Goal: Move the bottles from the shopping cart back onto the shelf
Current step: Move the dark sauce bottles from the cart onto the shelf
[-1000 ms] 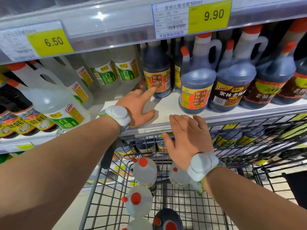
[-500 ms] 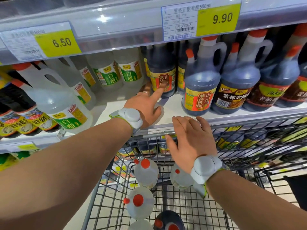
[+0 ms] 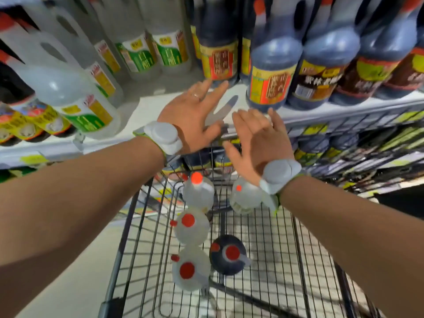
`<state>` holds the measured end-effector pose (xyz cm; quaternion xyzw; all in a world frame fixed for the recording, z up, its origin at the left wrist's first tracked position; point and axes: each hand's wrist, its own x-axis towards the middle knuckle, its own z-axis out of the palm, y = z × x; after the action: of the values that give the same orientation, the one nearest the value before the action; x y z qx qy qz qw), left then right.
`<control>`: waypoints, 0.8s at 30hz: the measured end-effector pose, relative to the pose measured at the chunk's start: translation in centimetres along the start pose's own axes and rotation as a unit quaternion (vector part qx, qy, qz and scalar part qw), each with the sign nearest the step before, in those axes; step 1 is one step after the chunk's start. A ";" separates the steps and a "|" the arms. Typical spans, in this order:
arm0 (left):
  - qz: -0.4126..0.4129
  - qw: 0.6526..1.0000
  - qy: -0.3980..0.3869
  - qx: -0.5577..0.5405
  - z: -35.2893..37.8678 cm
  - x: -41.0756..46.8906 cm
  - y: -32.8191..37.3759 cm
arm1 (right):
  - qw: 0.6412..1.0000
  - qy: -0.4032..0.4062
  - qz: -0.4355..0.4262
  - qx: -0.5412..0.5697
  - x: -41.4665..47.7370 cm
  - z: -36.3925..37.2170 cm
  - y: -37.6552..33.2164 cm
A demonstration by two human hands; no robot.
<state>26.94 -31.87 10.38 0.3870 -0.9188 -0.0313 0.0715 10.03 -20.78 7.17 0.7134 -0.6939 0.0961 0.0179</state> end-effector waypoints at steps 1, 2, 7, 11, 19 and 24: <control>0.013 1.000 0.012 -0.013 -0.2 -0.6 0.5 | 1.000 0.005 -0.008 -0.008 0.1 -0.1 0.2; 0.030 0.999 0.017 -0.026 0.0 -1.8 1.2 | 1.000 -0.003 -0.019 -0.018 -0.4 0.0 0.2; 0.094 0.992 -0.004 -0.078 3.5 -9.1 4.2 | 0.994 -0.037 -0.091 0.047 -5.4 2.3 -0.8; 0.086 0.989 -0.071 -0.093 5.7 -13.3 5.7 | 0.971 -0.131 -0.113 0.167 -10.5 4.5 -1.2; 0.118 0.980 -0.146 -0.067 8.0 -16.9 6.8 | 0.911 -0.337 -0.071 0.228 -14.8 4.5 -3.5; 0.141 0.971 -0.185 -0.054 8.2 -17.0 7.3 | 0.915 -0.314 -0.034 0.251 -15.0 6.0 -3.6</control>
<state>32.18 -14.59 1.31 0.2362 -0.9584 -0.1415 -0.0751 13.96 -6.82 -0.78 0.7113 -0.5918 0.0373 -0.3774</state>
